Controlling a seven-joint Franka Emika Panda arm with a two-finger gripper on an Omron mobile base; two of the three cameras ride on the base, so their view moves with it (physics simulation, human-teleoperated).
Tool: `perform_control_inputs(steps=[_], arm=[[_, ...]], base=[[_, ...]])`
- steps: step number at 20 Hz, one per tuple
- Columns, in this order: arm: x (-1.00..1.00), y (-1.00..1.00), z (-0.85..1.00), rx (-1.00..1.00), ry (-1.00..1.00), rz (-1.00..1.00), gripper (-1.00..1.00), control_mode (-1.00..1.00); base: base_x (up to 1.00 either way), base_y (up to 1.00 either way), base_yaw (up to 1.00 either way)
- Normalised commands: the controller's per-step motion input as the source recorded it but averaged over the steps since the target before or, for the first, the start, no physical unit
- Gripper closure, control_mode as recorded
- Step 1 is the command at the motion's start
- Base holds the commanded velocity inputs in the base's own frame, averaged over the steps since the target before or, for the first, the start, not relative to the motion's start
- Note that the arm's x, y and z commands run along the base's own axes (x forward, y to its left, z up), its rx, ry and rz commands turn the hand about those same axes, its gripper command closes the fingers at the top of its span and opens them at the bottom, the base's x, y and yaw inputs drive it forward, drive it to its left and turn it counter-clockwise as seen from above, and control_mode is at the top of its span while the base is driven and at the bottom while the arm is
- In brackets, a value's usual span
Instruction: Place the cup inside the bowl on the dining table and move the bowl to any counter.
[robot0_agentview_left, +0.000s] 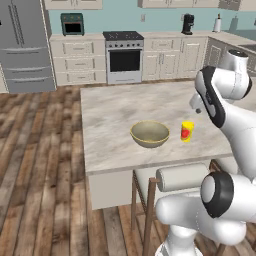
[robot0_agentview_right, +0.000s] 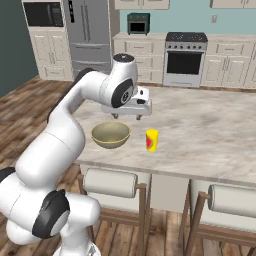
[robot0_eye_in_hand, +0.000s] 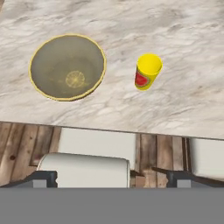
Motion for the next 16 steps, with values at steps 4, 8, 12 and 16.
perform_control_inputs(steps=[4, 8, 12, 16], arm=[[0.01, -0.4, 0.0, 0.0, 0.0, 0.0, -1.0, -1.0], [0.05, -0.35, -0.03, 0.0, 0.0, 0.0, -1.0, -1.0], [0.09, -0.27, -0.04, 0.0, 0.0, 0.0, -1.0, -1.0], [0.18, -0.13, -0.01, 0.0, 0.0, 0.0, -1.0, -1.0]], base=[[0.0, 0.0, 0.0], [0.0, 0.0, 0.0], [0.0, 0.0, 0.0], [0.0, 0.0, 0.0]])
